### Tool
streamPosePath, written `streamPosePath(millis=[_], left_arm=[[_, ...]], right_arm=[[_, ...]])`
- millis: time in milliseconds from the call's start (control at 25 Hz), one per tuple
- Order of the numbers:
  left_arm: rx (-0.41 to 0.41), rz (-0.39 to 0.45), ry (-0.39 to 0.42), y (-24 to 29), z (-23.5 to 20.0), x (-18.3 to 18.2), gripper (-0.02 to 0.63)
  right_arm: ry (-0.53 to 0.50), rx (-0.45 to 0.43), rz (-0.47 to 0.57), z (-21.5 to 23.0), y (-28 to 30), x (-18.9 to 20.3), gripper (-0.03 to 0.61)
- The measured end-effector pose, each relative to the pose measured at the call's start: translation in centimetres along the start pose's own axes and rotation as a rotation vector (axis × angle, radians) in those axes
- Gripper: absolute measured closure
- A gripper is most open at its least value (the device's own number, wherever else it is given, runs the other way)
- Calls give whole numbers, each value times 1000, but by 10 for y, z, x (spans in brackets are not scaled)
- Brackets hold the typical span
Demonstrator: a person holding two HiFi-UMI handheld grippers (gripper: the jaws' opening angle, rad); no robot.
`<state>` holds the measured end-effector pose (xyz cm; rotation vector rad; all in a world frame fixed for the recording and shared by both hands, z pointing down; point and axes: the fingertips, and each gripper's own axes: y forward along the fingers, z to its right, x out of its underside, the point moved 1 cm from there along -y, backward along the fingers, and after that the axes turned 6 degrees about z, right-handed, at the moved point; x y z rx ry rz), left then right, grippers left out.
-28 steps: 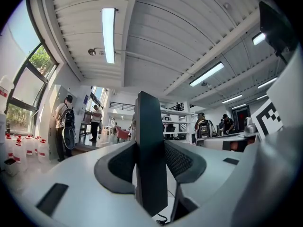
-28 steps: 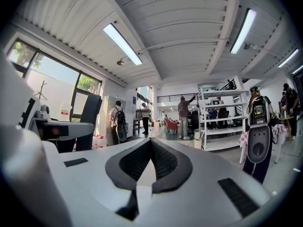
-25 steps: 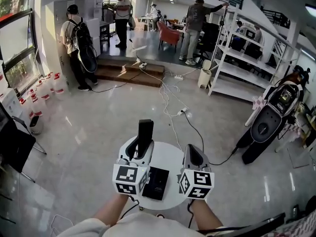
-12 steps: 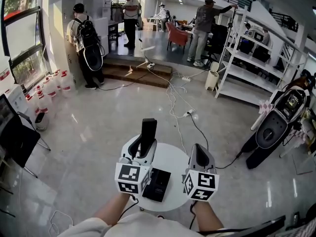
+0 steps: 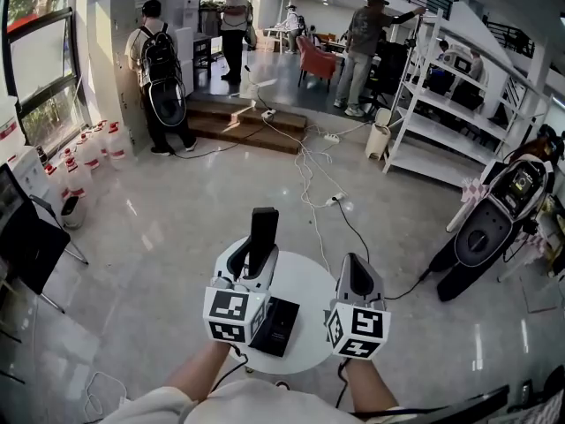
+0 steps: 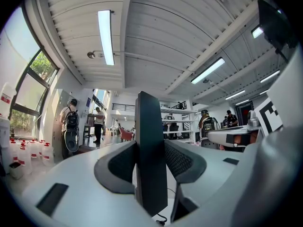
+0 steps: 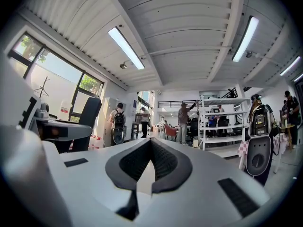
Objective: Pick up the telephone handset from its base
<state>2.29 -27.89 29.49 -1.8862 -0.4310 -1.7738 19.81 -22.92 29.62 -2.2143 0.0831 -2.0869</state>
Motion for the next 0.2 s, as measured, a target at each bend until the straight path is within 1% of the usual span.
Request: streamPosePath(millis=[200], left_arm=[[-7,0,-4,-2,-4,-1,416]], right_arm=[[0,0,9,-1,-1,-4,554]])
